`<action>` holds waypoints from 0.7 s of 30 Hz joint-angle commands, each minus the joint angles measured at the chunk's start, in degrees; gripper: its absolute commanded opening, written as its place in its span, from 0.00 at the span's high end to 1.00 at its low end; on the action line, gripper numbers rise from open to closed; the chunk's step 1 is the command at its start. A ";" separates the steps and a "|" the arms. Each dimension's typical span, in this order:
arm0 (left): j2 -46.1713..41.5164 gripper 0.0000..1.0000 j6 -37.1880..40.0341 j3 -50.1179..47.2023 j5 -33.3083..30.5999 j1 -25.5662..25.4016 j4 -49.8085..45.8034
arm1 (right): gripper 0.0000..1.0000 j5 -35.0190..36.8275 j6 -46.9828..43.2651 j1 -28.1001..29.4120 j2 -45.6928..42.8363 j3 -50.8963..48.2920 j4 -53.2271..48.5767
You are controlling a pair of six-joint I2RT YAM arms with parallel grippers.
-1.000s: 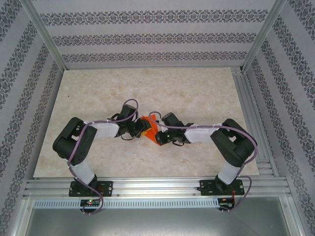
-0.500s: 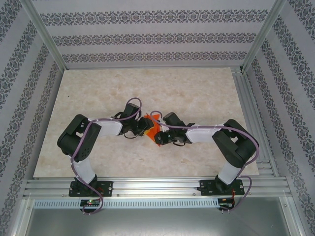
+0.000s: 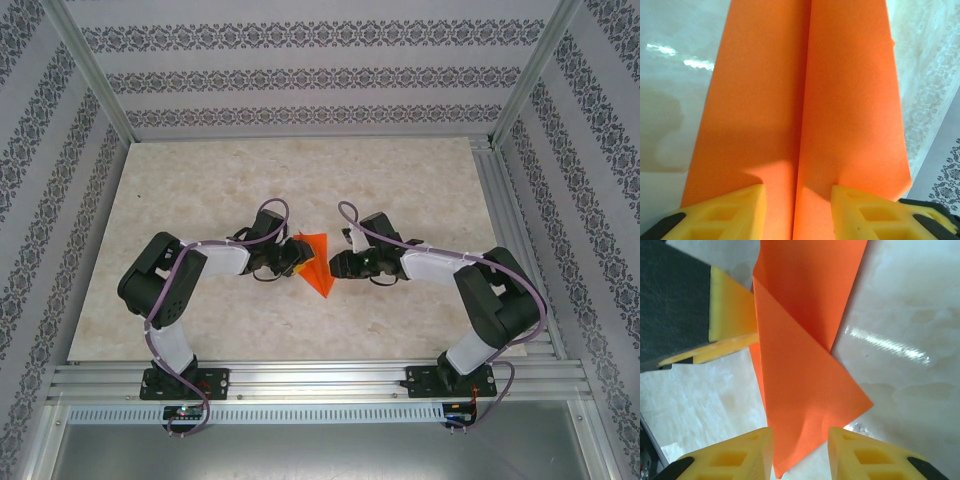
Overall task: Fold a paper plane with a square sheet of paper (fold left side to right side)
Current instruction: Fourth fold the wing at the center of the table.
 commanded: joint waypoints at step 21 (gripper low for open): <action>0.40 0.59 1.64 0.82 -0.90 -1.01 -2.85 | 0.63 10.08 -1.59 8.34 6.71 7.84 -5.11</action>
